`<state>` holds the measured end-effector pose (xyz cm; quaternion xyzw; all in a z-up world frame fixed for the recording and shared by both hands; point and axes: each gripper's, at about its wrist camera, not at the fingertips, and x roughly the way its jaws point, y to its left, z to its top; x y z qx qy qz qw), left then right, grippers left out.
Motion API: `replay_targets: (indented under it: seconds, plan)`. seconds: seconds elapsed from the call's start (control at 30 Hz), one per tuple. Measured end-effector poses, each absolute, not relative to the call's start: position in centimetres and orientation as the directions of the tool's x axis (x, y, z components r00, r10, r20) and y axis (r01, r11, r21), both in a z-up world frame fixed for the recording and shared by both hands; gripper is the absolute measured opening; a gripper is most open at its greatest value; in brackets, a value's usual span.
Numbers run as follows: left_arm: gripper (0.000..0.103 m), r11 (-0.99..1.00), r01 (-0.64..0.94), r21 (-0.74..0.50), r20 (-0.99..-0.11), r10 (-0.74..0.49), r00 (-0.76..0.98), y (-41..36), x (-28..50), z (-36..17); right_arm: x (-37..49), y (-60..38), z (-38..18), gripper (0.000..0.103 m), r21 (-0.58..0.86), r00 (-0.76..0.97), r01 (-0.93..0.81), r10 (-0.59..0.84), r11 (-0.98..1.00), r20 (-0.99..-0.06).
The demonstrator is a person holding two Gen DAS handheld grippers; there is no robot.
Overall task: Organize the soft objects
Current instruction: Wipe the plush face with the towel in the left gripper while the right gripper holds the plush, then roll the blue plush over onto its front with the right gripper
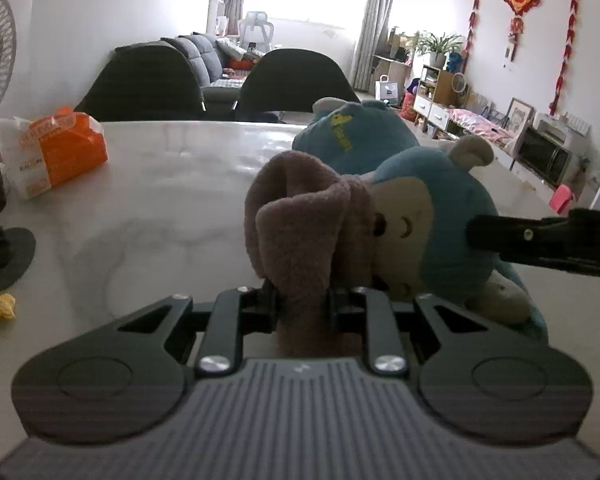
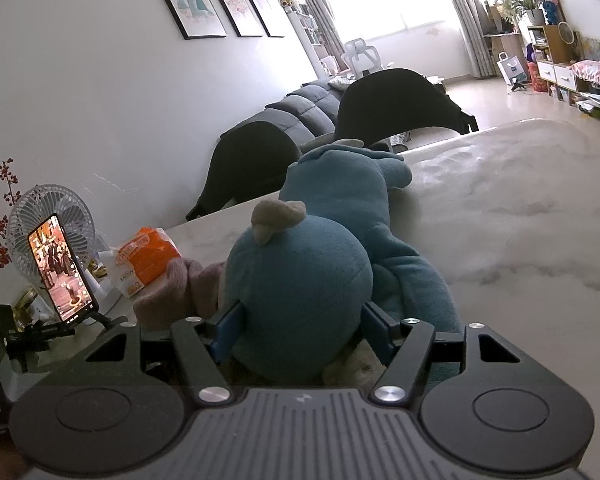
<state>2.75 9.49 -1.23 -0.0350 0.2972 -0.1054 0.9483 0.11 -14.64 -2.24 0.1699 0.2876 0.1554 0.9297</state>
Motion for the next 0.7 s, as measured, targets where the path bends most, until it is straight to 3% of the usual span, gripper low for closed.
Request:
replay_targets:
  seconds: [0.13,0.3,0.7]
  plan:
    - [0.021,0.977,0.178,-0.114,-0.548,-0.211,0.81,10.0,2.4,-0.6,0.4,-14.7,-1.3,0.073,0.397,0.786,-0.182,0.376,0.899,-0.491]
    - [0.021,0.977,0.174,-0.127,-0.54,-0.215,0.814,10.4,2.2,-0.5,2.2,-15.0,1.1,0.087,0.376,0.782,-0.17,0.357,0.911,-0.511]
    - [0.022,0.972,0.184,-0.148,-0.515,-0.234,0.825,11.4,1.9,0.1,12.2,-14.1,3.4,0.094,0.374,0.627,-0.134,0.371,0.918,-0.685]
